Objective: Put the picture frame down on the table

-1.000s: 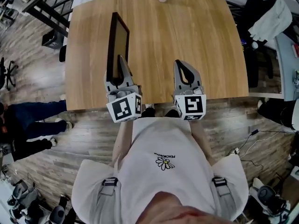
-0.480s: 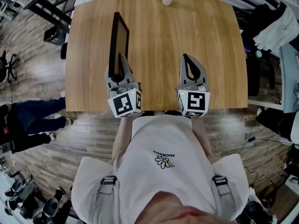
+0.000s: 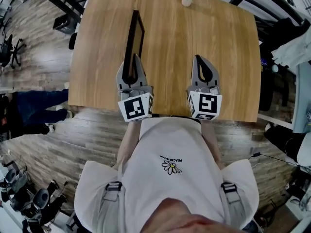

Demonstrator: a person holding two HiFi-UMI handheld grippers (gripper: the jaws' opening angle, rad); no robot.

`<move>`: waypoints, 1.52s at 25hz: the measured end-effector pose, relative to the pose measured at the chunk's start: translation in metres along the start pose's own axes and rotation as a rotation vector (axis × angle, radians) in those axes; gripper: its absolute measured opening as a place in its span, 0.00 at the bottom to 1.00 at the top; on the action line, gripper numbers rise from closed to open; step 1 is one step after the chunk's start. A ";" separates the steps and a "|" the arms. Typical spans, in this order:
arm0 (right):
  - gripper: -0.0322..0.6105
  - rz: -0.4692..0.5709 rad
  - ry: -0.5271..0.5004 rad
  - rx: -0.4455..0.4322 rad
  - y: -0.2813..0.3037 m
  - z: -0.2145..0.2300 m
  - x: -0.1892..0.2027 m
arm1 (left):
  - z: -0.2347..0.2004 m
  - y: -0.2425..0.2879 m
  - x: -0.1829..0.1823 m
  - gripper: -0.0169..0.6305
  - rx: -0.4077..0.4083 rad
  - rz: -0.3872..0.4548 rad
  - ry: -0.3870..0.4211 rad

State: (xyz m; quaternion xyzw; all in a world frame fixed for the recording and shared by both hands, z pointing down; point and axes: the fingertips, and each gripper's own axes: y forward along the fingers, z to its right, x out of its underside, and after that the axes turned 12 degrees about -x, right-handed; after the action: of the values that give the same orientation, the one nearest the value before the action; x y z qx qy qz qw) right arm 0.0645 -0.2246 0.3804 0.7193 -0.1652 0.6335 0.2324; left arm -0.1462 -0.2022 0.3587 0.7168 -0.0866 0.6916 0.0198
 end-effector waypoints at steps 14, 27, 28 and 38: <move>0.07 0.000 -0.009 -0.042 0.003 -0.008 0.001 | -0.002 0.004 -0.021 0.06 -0.028 0.055 0.107; 0.07 -0.007 0.000 -0.023 -0.011 -0.006 0.003 | 0.022 0.030 -0.014 0.06 0.133 0.037 0.841; 0.07 -0.001 0.000 -0.023 -0.011 -0.006 0.001 | 0.023 0.031 -0.006 0.06 0.145 0.019 0.903; 0.07 0.000 0.003 0.005 -0.021 0.006 -0.006 | 0.040 0.035 0.064 0.06 0.291 -0.094 1.200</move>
State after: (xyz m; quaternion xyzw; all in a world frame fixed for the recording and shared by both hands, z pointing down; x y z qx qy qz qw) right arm 0.0798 -0.2101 0.3715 0.7191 -0.1634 0.6349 0.2306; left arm -0.1106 -0.2488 0.4175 0.2011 0.0667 0.9773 -0.0025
